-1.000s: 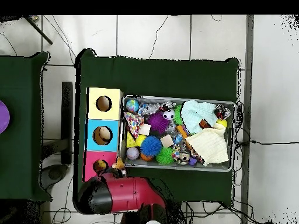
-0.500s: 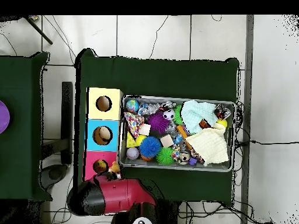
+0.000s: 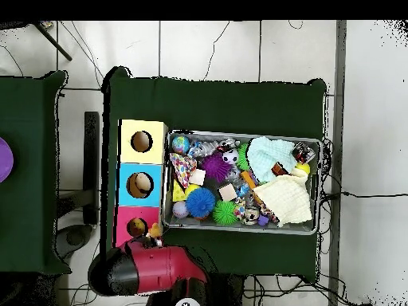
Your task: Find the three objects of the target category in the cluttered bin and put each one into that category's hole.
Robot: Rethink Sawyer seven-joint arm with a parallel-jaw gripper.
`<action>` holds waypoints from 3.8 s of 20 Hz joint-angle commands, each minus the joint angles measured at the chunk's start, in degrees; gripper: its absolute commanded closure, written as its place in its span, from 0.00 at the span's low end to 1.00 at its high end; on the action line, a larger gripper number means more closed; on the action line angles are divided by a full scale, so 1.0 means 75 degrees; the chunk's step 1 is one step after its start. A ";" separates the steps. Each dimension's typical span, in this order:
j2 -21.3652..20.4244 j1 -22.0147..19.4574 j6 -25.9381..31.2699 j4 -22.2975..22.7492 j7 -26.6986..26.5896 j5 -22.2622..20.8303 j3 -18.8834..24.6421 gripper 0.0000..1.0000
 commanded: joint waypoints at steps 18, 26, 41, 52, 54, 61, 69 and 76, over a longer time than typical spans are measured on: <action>0.0169 0.0638 0.0449 -0.0654 0.1667 0.1056 -0.0315 1.00; 0.0254 0.0398 0.0202 -0.0625 0.1518 0.1099 -0.0257 1.00; -0.0038 0.0476 0.0955 -0.1023 0.1502 0.1240 -0.0375 1.00; -0.0064 0.0593 0.1278 -0.1228 0.1611 0.1251 -0.0411 1.00; -0.0053 0.0646 0.1317 -0.1269 0.1647 0.1248 -0.0434 1.00; 0.0014 0.0837 0.1491 -0.1429 0.1770 0.1292 -0.0520 1.00; 0.0273 0.0843 0.1167 -0.1390 0.1722 0.1295 -0.0511 1.00; 0.0283 0.0661 0.1028 -0.1275 0.1577 0.1268 -0.0432 1.00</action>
